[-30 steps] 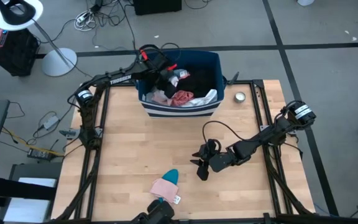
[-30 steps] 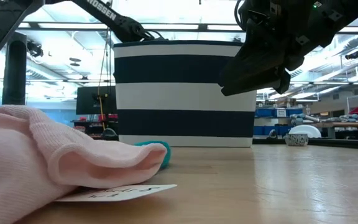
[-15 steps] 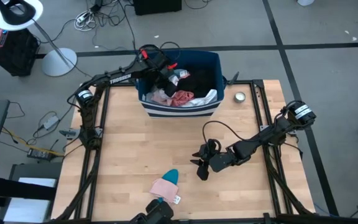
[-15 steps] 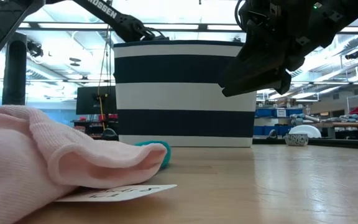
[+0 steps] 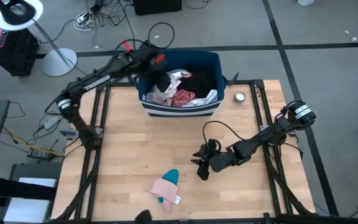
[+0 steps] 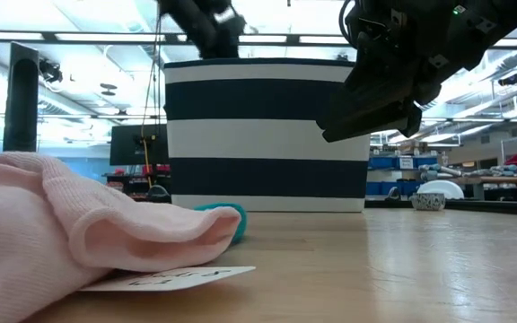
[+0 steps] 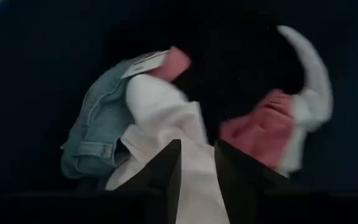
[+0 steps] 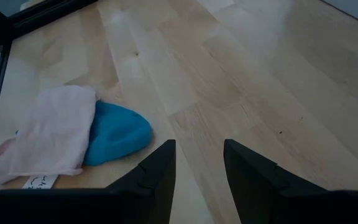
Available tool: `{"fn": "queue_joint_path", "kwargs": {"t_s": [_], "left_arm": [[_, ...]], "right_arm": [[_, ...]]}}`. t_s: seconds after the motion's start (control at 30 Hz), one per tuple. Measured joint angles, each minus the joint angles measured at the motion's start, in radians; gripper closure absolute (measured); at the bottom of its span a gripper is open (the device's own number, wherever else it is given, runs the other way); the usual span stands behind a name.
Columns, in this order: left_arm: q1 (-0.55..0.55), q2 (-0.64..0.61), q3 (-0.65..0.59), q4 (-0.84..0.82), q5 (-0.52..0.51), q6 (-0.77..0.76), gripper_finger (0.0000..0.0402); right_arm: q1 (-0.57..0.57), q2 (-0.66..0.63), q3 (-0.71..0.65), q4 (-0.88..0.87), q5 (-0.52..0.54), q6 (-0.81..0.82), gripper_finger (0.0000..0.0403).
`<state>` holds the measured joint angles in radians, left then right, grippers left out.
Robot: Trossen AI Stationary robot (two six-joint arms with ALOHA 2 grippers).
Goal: Sort clothes
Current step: Put the pink sock into the blue laundry bin
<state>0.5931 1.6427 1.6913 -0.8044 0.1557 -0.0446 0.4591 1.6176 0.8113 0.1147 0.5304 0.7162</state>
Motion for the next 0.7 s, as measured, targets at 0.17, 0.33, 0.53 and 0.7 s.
{"fn": "queue_joint_path", "kwargs": {"t_s": [0.17, 0.33, 0.53, 0.7], "left_arm": [[-0.076, -0.121, -0.016, -0.048, -0.050, 0.013, 0.0298], [-0.191, -0.239, -0.087, -0.085, -0.116, -0.031, 0.0298], [-0.374, -0.369, -0.229, -0.066, -0.236, -0.092, 0.0298], [-0.534, -0.471, -0.392, 0.007, -0.319, -0.173, 0.0298]], "right_arm": [[0.000, 0.000, 0.000, 0.001, 0.000, 0.000, 0.0266], [0.000, 0.000, 0.000, 0.001, 0.000, 0.010, 0.0266], [0.000, 0.000, 0.000, 0.003, 0.000, 0.017, 0.0266], [0.000, 0.000, 0.000, 0.004, 0.000, 0.018, 0.0266]]}}
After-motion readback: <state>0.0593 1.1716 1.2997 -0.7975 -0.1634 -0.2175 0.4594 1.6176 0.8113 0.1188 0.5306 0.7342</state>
